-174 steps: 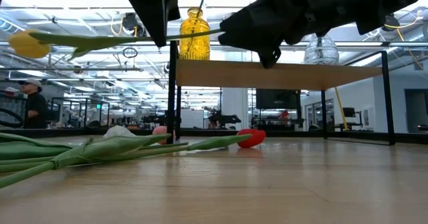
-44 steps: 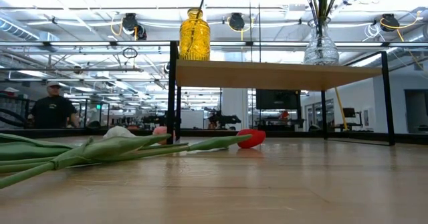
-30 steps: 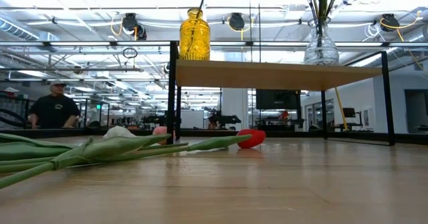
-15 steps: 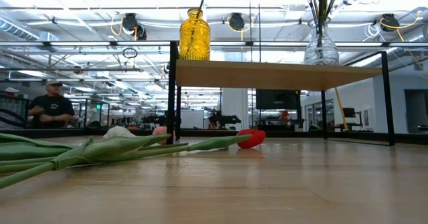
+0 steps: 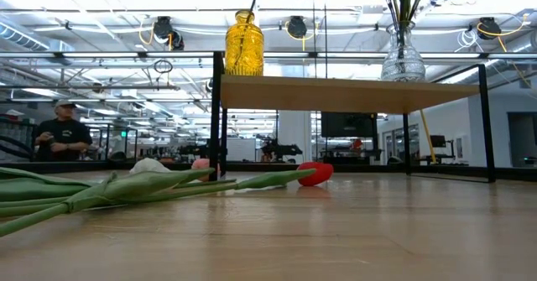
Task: Pick and place flowers into a vace then onto a shelf
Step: Put the yellow flower into the yellow vase
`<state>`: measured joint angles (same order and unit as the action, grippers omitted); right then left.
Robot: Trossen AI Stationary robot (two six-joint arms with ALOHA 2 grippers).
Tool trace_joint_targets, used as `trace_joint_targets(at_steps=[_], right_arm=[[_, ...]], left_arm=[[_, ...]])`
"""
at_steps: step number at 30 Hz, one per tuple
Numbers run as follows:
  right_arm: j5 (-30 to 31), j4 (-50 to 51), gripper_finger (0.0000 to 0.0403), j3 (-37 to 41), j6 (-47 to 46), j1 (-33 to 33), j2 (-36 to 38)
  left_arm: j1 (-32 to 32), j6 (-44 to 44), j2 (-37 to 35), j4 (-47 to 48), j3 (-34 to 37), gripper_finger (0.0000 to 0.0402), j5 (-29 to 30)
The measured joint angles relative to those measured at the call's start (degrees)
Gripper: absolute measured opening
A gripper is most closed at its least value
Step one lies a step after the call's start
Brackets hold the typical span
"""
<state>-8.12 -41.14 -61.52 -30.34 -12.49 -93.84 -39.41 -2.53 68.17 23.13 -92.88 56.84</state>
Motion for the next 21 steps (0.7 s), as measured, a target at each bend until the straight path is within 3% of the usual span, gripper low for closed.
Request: trace_joint_targets(at_steps=[9, 15, 21], right_arm=[[-5.71, 21.04, 0.0165, 0.00, -0.53, -0.78, 0.00], [-5.61, 32.74, 0.0165, 0.02, -1.15, -2.64, 0.00], [-5.57, 34.16, 0.0165, 0.02, -1.15, -4.07, 0.00]], left_arm=[[10.85, 5.66, -2.02, 12.83, 0.00, 0.0002, -2.79], [20.17, 6.02, -1.83, 13.82, 0.00, 0.0002, -17.87], [28.67, 7.64, -2.18, 17.24, -0.02, 0.0002, -29.08]])
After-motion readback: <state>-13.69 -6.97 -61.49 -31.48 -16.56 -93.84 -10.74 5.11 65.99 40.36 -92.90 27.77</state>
